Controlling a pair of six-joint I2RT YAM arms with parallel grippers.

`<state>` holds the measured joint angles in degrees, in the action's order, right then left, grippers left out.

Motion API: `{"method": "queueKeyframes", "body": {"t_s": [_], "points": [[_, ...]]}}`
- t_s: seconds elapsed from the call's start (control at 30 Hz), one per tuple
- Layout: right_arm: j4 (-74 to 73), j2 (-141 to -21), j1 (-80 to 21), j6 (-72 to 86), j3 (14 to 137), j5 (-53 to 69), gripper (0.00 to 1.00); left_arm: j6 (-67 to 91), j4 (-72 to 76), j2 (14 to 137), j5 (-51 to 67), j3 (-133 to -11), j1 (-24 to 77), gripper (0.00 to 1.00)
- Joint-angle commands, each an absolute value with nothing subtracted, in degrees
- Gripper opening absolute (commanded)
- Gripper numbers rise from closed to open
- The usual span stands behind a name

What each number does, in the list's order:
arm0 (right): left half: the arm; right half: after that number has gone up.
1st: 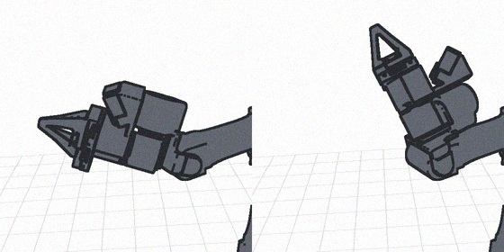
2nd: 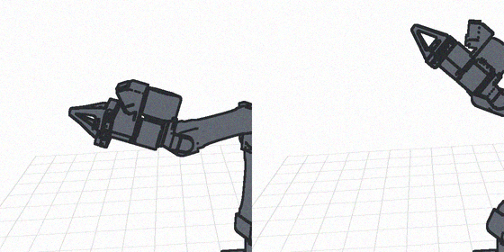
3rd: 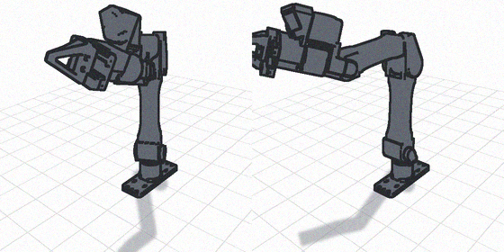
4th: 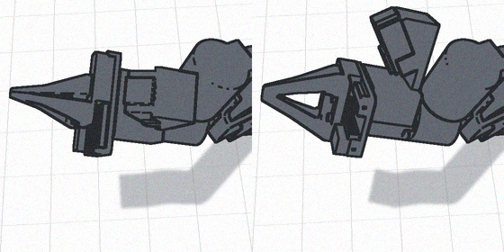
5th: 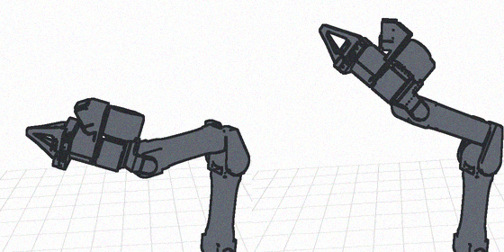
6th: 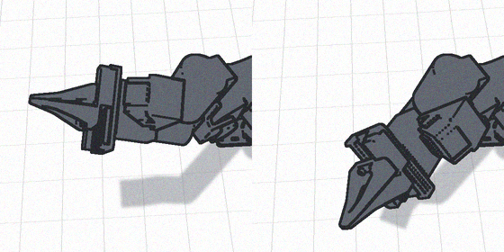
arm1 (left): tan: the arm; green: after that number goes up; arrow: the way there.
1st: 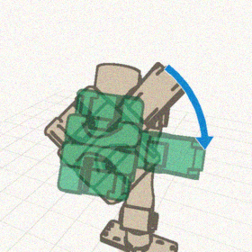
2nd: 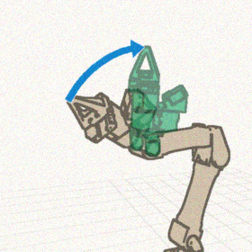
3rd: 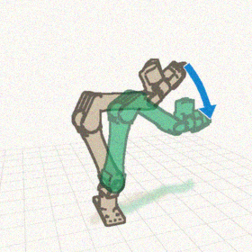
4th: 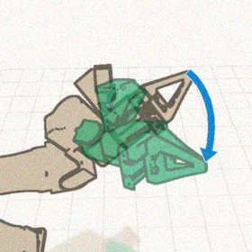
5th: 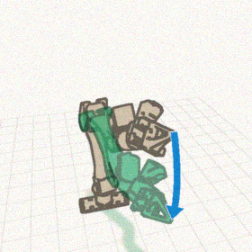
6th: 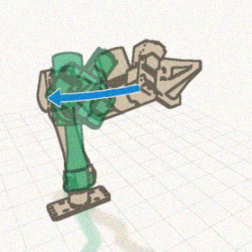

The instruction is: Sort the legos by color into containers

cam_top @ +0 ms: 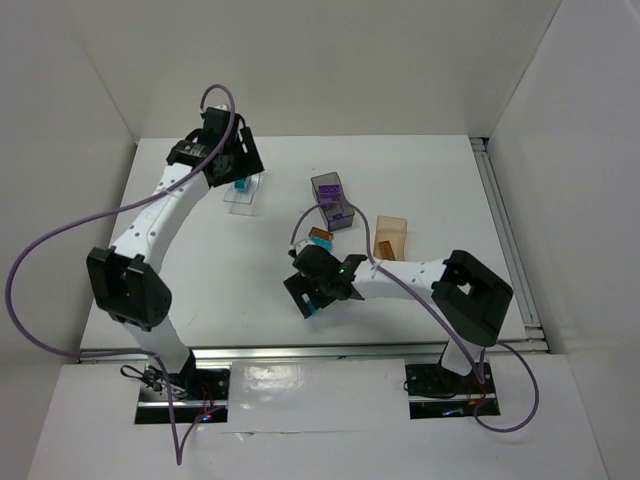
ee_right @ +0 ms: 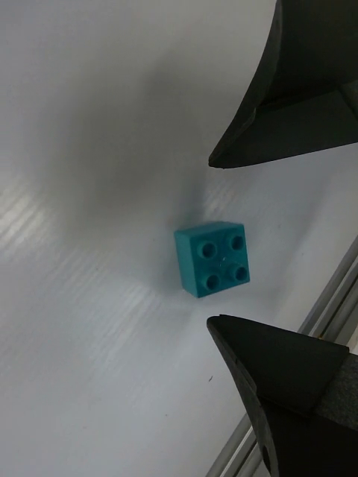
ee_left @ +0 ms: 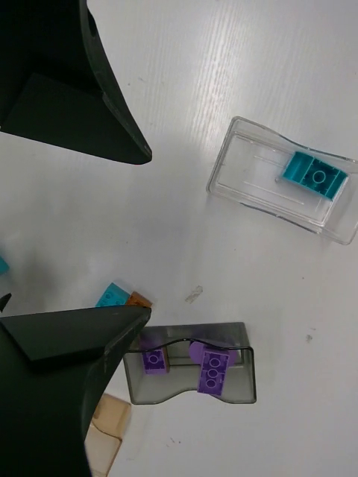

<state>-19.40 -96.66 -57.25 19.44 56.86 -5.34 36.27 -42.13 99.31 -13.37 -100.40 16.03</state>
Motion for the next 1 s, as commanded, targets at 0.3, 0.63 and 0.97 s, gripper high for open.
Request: {"method": "queueKeyframes", "body": {"t_s": [0.3,0.63,0.97], "points": [[-17.8,-101.3,-63.1,20.7,61.7,-10.9,0.36,35.9,-42.4,90.1,-14.1,-97.1,15.3,0.83],[-17.8,-106.7,-60.7,15.6,79.0,-16.1,0.27,35.9,-45.7,85.4,-16.0,-97.1,14.1,0.83],[-12.9,-124.4,-51.2,12.1,106.0,-12.4,0.27,44.0,-43.1,70.8,-15.9,-83.9,7.9,0.82]]}}
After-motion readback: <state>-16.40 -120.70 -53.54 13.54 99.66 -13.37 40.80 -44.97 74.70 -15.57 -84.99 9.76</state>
